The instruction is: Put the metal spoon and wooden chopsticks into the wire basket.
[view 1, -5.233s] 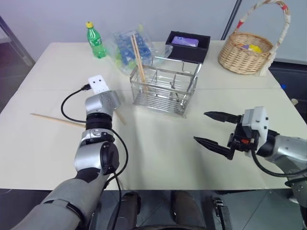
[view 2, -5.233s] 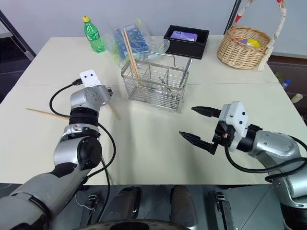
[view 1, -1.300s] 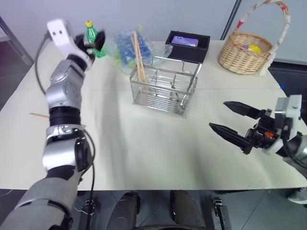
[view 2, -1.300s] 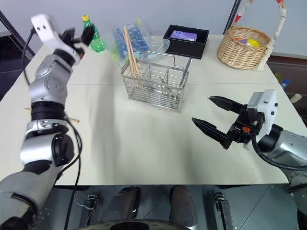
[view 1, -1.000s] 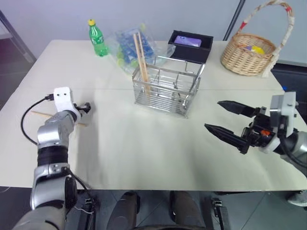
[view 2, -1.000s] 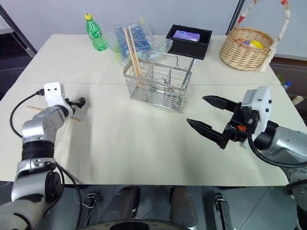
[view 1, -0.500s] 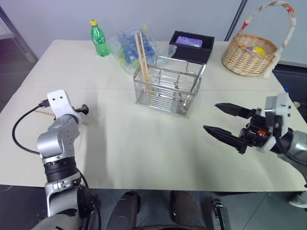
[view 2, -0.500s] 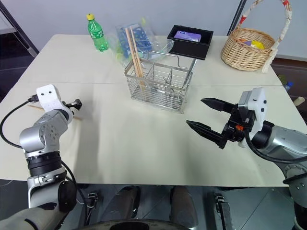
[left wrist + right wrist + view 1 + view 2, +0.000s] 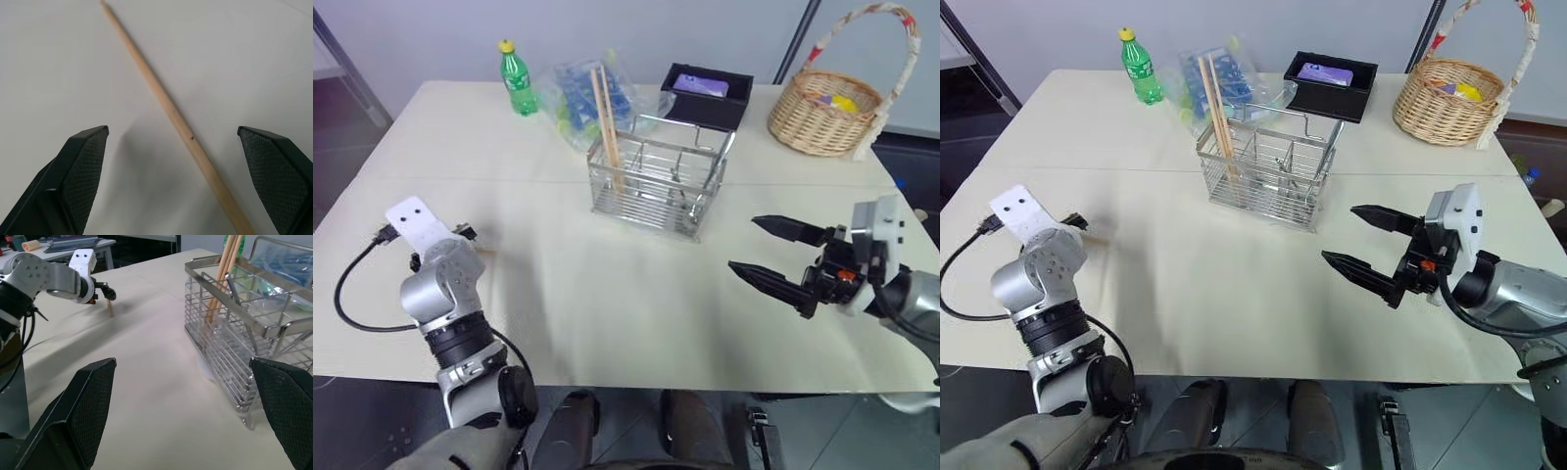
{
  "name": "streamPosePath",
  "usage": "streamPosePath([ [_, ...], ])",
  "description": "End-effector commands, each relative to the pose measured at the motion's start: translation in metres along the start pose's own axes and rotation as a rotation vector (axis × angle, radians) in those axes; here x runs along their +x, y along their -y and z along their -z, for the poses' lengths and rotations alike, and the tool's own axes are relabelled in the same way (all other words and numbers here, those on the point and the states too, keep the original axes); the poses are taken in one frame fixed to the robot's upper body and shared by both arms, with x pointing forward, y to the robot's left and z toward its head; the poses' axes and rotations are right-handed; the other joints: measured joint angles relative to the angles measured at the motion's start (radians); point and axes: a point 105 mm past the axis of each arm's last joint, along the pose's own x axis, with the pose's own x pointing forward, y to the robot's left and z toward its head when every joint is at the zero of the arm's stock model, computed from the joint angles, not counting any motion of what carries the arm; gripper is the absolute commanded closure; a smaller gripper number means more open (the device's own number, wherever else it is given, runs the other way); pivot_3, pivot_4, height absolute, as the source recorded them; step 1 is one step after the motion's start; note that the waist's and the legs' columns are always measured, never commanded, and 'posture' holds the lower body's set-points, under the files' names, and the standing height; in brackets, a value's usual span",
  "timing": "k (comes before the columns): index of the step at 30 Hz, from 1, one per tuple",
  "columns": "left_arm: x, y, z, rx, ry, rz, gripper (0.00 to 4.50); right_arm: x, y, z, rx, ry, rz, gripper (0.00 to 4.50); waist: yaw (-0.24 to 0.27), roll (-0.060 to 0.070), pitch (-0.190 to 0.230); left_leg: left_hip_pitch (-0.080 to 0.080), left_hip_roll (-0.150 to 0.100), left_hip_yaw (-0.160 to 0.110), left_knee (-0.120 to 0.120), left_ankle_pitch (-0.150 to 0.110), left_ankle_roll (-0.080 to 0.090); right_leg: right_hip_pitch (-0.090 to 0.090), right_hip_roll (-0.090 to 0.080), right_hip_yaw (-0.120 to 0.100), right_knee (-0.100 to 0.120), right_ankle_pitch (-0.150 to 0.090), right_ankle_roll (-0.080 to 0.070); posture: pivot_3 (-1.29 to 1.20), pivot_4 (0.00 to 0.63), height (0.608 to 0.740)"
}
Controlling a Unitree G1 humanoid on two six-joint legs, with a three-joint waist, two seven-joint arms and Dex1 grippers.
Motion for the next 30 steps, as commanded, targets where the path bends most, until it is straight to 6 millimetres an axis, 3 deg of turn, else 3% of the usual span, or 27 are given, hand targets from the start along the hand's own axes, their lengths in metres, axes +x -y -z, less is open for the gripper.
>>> streamPosePath([
  [1,0.004,-0.004,-0.002,-0.091,-0.017,-0.065,0.07,-0.006,0.0,-0.008,-0.044,0.012,0.003,0.0,-0.001,0.0,0.0,0.0,0.0,0.0,0.0,0.0,0.0,0.0,0.0,0.0,0.0,0.0,0.0,0.0,0.15,0.74],
  [8,0.016,-0.001,0.002,-0.176,-0.057,-0.131,0.07,-0.015,0.006,-0.015,-0.075,-0.012,0.007,0.0,-0.001,0.0,-0.001,0.002,0.0,0.001,0.0,0.0,0.0,0.001,0.0,0.0,0.0,0.0,0.0,0.0,0.15,0.74],
  [17,0.033,-0.018,0.008,-0.285,-0.116,-0.246,0.07,-0.019,0.005,-0.015,-0.074,-0.021,0.018,0.0,-0.004,0.005,-0.004,0.003,0.0,0.002,0.0,0.0,0.0,0.001,0.0,0.0,0.0,0.0,0.0,0.0,0.15,0.74],
  [30,0.041,-0.031,0.003,-0.255,-0.138,-0.322,0.07,-0.024,0.011,-0.018,-0.051,-0.025,0.042,0.0,-0.029,0.011,-0.008,0.004,0.001,0.003,-0.001,0.0,0.0,0.001,0.0,0.001,0.002,0.0,0.0,0.0,0.15,0.74],
])
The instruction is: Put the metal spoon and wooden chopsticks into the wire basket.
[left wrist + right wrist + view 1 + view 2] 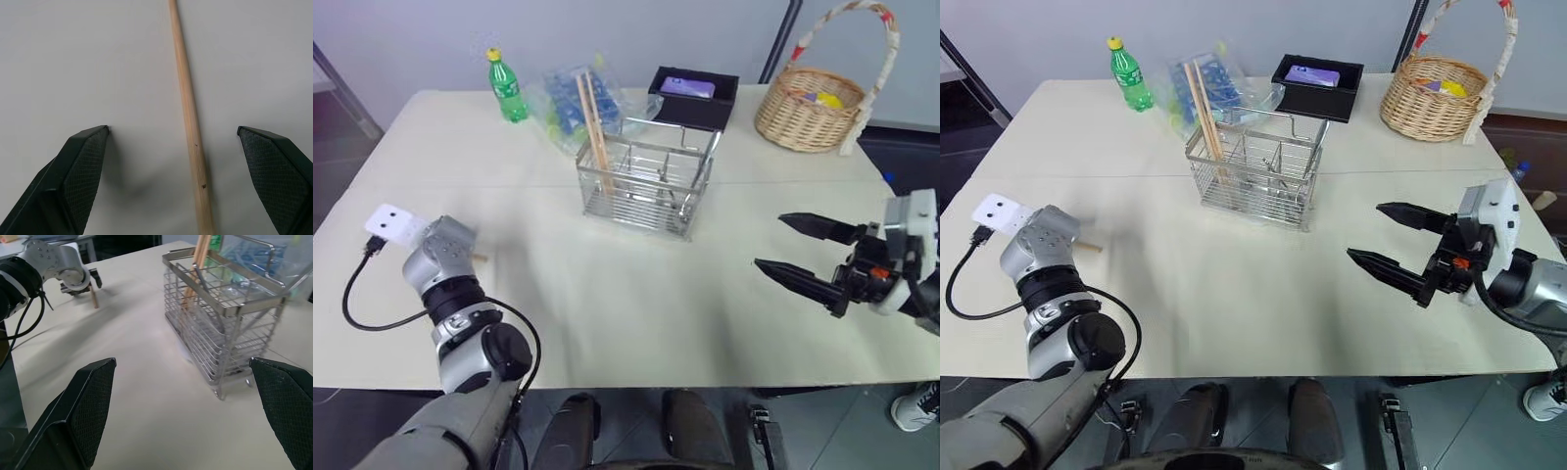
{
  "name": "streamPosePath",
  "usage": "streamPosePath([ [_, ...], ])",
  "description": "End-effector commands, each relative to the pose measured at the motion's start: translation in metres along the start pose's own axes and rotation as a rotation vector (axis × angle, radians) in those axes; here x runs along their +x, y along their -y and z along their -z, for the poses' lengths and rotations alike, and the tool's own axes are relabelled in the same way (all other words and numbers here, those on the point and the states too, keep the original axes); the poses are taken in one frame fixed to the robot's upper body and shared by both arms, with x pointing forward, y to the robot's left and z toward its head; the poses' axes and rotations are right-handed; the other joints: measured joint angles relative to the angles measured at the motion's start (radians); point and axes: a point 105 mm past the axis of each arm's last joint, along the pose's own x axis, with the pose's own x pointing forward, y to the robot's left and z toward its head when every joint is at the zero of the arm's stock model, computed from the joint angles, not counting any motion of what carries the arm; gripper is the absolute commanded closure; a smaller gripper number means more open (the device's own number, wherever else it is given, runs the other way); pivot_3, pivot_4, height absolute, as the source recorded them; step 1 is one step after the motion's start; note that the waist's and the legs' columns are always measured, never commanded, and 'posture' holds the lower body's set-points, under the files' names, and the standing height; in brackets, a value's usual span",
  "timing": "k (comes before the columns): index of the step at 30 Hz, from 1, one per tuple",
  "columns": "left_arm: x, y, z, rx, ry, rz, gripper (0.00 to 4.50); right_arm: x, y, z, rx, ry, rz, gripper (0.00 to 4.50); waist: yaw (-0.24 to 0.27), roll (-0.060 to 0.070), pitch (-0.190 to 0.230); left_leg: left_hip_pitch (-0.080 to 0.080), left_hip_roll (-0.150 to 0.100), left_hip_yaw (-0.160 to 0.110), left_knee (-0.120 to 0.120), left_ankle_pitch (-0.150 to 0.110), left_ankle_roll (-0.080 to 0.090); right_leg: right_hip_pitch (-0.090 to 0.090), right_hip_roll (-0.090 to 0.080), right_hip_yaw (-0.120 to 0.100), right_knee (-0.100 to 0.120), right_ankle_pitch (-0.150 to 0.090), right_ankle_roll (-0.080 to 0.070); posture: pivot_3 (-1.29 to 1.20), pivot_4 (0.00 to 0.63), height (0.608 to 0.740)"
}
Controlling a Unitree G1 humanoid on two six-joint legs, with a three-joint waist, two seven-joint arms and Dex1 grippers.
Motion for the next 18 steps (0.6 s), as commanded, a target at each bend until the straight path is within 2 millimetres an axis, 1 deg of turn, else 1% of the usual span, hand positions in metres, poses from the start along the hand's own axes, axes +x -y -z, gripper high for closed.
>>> streamPosePath([
  [1,0.011,-0.02,0.008,0.058,-0.041,-0.09,0.07,-0.002,-0.001,-0.01,-0.037,0.023,0.001,0.0,-0.001,0.0,0.0,0.0,0.0,0.0,0.0,0.0,0.0,0.0,0.0,0.0,0.0,0.0,0.0,0.0,0.15,0.74],
  [3,0.012,-0.023,0.007,0.086,-0.039,-0.11,0.07,-0.001,0.0,-0.01,-0.037,0.026,0.005,0.0,-0.002,0.0,0.0,0.0,0.0,0.0,0.0,0.0,0.0,0.0,0.0,0.0,0.0,0.0,0.0,0.0,0.15,0.74],
  [5,0.012,-0.024,0.007,0.095,-0.037,-0.127,0.59,0.0,0.001,-0.01,-0.037,0.027,0.008,0.0,-0.002,0.0,0.0,0.0,0.0,0.0,0.0,0.0,0.0,0.0,0.0,0.0,0.0,0.0,0.0,0.0,0.15,0.74],
  [6,0.013,-0.025,0.006,0.089,-0.034,-0.125,0.62,0.0,0.001,-0.01,-0.038,0.029,0.009,0.0,0.0,0.0,0.0,0.0,0.0,0.0,0.0,0.0,0.0,0.0,0.0,0.0,0.0,0.0,0.0,0.0,0.15,0.74],
  [7,0.013,-0.025,0.005,0.081,-0.035,-0.123,1.29,0.0,0.002,-0.01,-0.038,0.03,0.011,0.0,0.0,0.0,0.0,0.0,0.0,0.0,0.0,0.0,0.0,0.0,0.0,0.0,0.0,0.0,0.0,0.0,0.15,0.74],
  [8,0.013,-0.025,0.005,0.076,-0.035,-0.12,1.52,0.001,0.002,-0.01,-0.039,0.03,0.012,0.0,0.0,0.0,0.0,0.0,0.0,0.0,0.0,0.0,0.0,0.0,0.0,0.0,0.0,0.0,0.0,0.0,0.15,0.74],
  [9,0.013,-0.025,0.005,0.075,-0.035,-0.121,1.91,0.001,0.002,-0.01,-0.039,0.03,0.012,0.0,0.001,0.0,0.0,0.0,0.0,0.0,0.0,0.0,0.0,0.0,0.0,0.0,0.0,0.0,0.0,0.0,0.15,0.74],
  [14,0.014,-0.028,0.005,0.071,-0.036,-0.131,4.47,0.0,0.002,-0.01,-0.036,0.03,0.015,0.0,0.004,0.0,0.0,-0.001,0.0,0.0,0.0,0.0,0.0,0.0,0.0,0.0,0.0,0.0,0.0,0.0,0.15,0.74],
  [18,0.015,-0.031,0.003,0.073,-0.031,-0.136,4.47,0.001,0.002,-0.01,-0.034,0.029,0.014,0.0,0.002,0.0,0.0,-0.001,0.0,0.0,0.0,0.0,0.0,0.0,0.0,0.0,0.0,0.0,0.0,0.0,0.15,0.74],
])
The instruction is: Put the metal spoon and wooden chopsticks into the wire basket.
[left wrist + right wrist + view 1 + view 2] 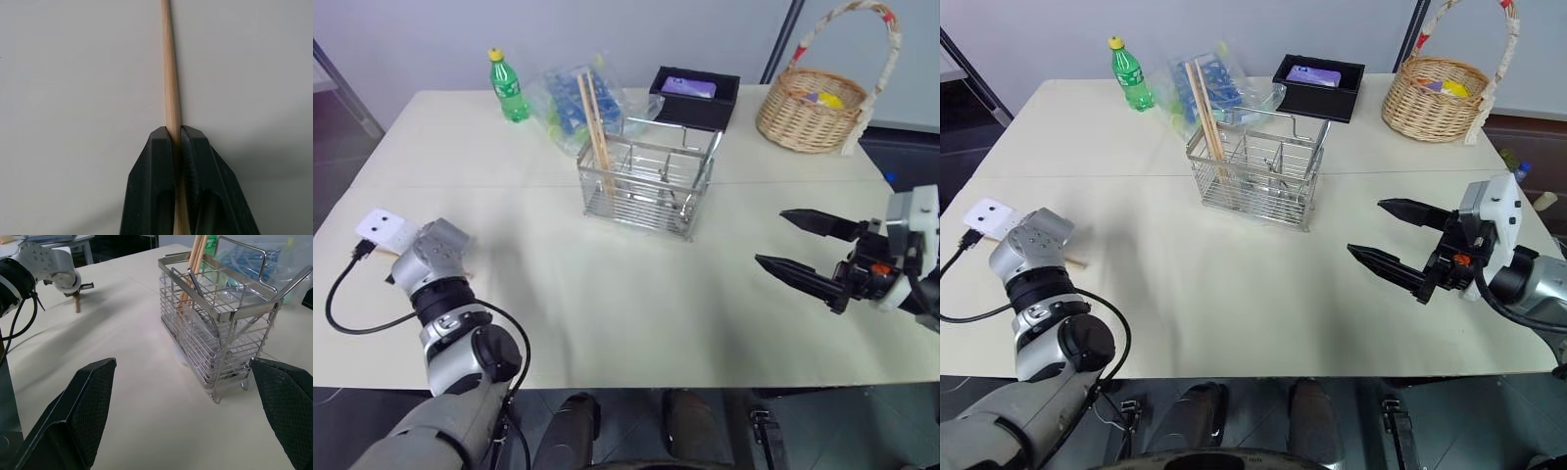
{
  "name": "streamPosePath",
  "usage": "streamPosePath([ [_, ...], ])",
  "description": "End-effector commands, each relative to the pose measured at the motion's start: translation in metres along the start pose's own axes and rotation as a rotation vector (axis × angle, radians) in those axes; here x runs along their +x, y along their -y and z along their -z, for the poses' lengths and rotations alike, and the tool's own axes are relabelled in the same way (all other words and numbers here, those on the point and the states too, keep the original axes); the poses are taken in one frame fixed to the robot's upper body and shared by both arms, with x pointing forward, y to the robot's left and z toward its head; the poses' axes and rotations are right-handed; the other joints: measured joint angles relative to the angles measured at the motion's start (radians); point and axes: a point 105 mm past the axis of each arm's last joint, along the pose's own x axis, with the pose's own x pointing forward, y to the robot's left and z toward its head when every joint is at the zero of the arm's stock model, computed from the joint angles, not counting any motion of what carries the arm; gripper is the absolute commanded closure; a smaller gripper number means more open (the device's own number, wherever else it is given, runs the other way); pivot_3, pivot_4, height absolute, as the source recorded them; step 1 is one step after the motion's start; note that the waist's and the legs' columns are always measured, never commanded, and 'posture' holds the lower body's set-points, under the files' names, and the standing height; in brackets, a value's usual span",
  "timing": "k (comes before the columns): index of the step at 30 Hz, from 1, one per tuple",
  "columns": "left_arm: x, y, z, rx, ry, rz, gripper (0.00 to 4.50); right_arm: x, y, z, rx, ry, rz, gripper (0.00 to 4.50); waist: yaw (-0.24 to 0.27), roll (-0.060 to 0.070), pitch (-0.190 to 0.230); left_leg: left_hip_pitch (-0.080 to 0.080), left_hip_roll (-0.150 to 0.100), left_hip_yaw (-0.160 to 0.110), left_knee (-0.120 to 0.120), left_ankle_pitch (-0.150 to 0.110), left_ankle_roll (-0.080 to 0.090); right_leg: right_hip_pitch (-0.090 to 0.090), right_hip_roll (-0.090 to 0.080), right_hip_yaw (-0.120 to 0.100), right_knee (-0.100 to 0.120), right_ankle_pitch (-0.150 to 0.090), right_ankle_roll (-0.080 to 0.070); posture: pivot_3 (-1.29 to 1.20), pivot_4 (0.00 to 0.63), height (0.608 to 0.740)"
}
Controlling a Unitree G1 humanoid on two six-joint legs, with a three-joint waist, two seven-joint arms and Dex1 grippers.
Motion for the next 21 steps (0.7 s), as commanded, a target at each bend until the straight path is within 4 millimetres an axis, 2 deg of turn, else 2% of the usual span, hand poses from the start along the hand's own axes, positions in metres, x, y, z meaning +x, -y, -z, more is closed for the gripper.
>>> streamPosePath([
  [1,0.01,-0.013,0.008,0.015,-0.028,-0.038,4.47,0.0,0.0,-0.007,-0.024,0.023,0.002,0.0,0.0,0.0,0.0,0.0,0.0,0.0,0.0,0.0,0.0,0.0,0.0,0.0,0.0,0.0,0.0,0.0,0.15,0.74],
  [4,0.01,-0.01,0.0,0.062,0.014,0.003,4.47,0.0,0.0,-0.007,-0.022,0.023,0.002,0.0,-0.001,0.0,0.0,0.0,0.0,0.0,0.0,0.0,0.0,0.0,0.0,0.0,0.0,0.0,0.0,0.0,0.15,0.74],
  [6,-0.007,0.021,-0.032,0.121,0.17,0.202,4.47,0.0,0.0,-0.006,-0.021,0.023,0.004,0.0,-0.001,-0.001,0.001,0.0,0.0,0.0,0.0,0.0,0.0,0.0,0.0,0.0,0.0,0.0,0.0,0.0,0.15,0.74],
  [9,-0.049,0.069,-0.079,0.15,0.399,0.59,4.47,0.001,0.0,-0.006,-0.02,0.027,0.011,0.0,0.002,-0.008,0.004,-0.002,0.0,-0.001,0.0,0.0,-0.001,-0.002,0.001,0.0,0.0,0.0,0.0,0.0,0.15,0.74],
  [12,-0.108,0.105,-0.115,0.273,0.648,0.978,4.47,0.002,0.0,-0.004,-0.016,0.033,0.016,0.0,0.008,-0.013,0.006,-0.004,0.0,-0.002,0.0,0.001,-0.001,-0.003,0.001,-0.001,-0.001,0.0,-0.001,0.0,0.15,0.74],
  [14,-0.139,0.119,-0.119,0.322,0.705,1.218,4.47,0.003,0.0,-0.003,-0.014,0.04,0.017,0.0,0.011,-0.012,0.005,-0.005,-0.001,-0.002,0.0,0.001,-0.001,-0.002,0.0,-0.001,-0.003,0.0,-0.001,0.0,0.15,0.74],
  [16,-0.161,0.126,-0.117,0.358,0.729,1.402,4.47,0.005,0.0,-0.003,-0.015,0.048,0.018,0.0,0.013,-0.01,0.004,-0.005,-0.001,-0.001,0.0,0.0,-0.001,-0.002,-0.001,-0.001,-0.004,0.0,-0.001,0.0,0.15,0.74],
  [19,-0.197,0.131,-0.101,0.423,0.744,1.709,4.47,0.009,0.002,-0.003,-0.021,0.064,0.026,0.0,0.012,-0.009,0.004,-0.004,-0.001,-0.001,-0.002,0.0,0.0,-0.002,-0.001,-0.001,-0.005,0.0,-0.001,0.0,0.15,0.74],
  [21,-0.219,0.13,-0.093,0.398,0.74,1.895,4.47,0.011,0.003,-0.004,-0.024,0.076,0.031,0.0,0.009,-0.01,0.004,-0.005,0.0,-0.001,-0.001,0.0,0.0,-0.002,0.0,-0.001,-0.004,0.0,-0.001,0.0,0.15,0.74],
])
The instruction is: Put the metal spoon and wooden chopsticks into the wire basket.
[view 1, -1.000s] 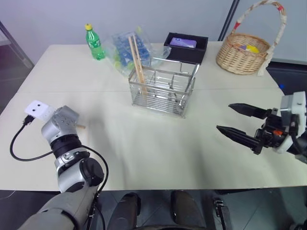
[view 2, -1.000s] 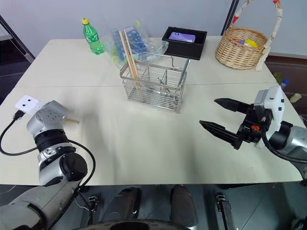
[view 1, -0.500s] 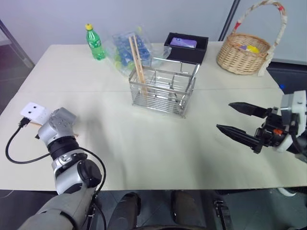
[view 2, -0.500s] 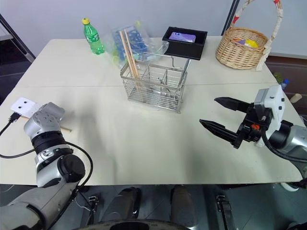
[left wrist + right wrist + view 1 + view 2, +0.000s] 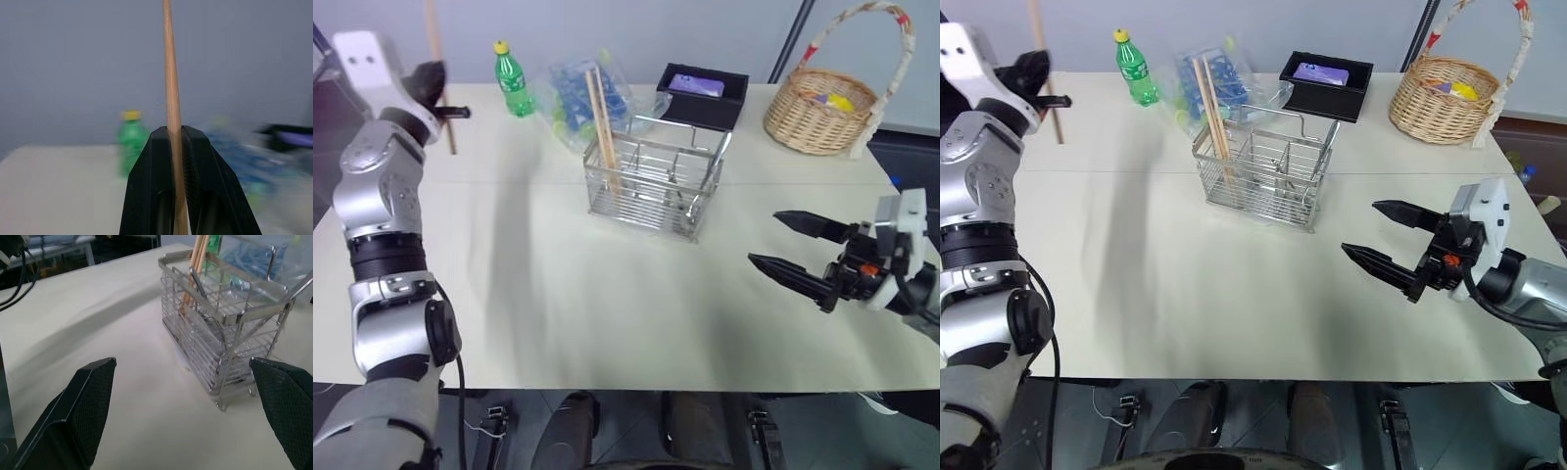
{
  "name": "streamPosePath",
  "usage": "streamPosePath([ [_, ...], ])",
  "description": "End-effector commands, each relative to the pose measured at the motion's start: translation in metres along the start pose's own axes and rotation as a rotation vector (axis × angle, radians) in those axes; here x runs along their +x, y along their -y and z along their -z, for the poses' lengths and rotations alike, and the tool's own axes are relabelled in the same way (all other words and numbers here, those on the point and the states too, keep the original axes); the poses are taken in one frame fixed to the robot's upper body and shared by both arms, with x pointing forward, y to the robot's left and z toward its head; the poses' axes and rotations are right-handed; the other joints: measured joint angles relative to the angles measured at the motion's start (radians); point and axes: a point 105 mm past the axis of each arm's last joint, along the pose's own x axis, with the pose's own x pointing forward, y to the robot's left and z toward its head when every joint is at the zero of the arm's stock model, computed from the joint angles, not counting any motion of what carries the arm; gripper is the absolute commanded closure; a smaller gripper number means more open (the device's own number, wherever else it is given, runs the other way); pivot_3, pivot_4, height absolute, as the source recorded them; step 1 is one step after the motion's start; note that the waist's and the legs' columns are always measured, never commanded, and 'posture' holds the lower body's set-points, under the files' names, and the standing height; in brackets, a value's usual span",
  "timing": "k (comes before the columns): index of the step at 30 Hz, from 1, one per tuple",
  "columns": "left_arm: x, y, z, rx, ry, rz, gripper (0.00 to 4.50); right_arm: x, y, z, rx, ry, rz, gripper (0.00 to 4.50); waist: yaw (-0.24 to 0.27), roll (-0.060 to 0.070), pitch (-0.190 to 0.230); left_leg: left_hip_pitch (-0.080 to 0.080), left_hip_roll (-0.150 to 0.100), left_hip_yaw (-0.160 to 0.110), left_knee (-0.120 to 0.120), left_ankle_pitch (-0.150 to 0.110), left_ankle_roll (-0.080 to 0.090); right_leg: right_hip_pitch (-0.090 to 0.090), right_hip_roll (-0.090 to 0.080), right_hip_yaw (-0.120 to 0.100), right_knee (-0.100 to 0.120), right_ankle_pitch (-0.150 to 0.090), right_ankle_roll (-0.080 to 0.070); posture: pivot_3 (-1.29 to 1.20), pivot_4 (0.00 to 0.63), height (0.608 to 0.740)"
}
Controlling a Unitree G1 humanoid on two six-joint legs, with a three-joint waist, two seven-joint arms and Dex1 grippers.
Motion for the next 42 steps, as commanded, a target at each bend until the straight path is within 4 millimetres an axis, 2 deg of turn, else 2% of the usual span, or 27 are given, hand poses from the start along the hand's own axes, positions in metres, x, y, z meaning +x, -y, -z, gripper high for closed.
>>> streamPosePath([
  [1,0.005,0.034,-0.03,-0.034,0.166,0.266,4.47,0.003,0.002,-0.007,-0.037,0.034,0.01,0.0,-0.005,0.0,0.0,0.0,0.0,0.0,0.0,0.0,0.0,0.0,0.0,0.0,0.0,0.0,0.0,0.0,0.15,0.74],
  [6,0.02,0.057,-0.057,-0.162,0.37,0.398,4.47,0.005,0.0,-0.006,-0.039,0.049,0.017,0.0,-0.008,-0.003,0.002,-0.001,0.0,-0.001,0.001,0.0,0.0,0.0,0.0,0.0,0.001,0.0,0.0,0.0,0.15,0.74],
  [11,0.039,0.085,-0.055,-0.214,0.402,0.471,4.47,0.006,-0.003,-0.005,-0.041,0.063,0.027,0.0,-0.009,-0.003,0.002,0.0,0.0,-0.001,0.001,0.0,0.001,0.0,0.0,0.0,0.001,0.0,0.0,0.0,0.15,0.74],
  [19,0.051,0.115,-0.034,-0.331,0.411,0.511,4.47,0.007,-0.007,-0.005,-0.038,0.084,0.049,0.0,-0.01,-0.003,0.002,0.0,0.0,-0.001,0.002,0.0,0.001,0.0,0.0,0.0,0.003,0.0,0.0,0.0,0.15,0.74],
  [30,0.052,0.119,0.004,-0.374,0.376,0.45,4.47,0.004,-0.011,-0.01,-0.039,0.078,0.049,0.0,-0.008,-0.003,0.002,0.0,0.0,-0.001,0.002,0.0,0.001,0.0,0.0,0.0,0.003,0.0,0.0,0.0,0.15,0.74],
  [42,0.052,0.132,0.03,-0.354,0.326,0.426,4.47,0.004,-0.012,-0.011,-0.034,0.077,0.056,0.0,-0.009,-0.003,0.002,0.0,0.0,-0.001,0.002,0.0,0.001,0.0,0.0,0.0,0.003,0.0,0.0,0.0,0.15,0.74],
])
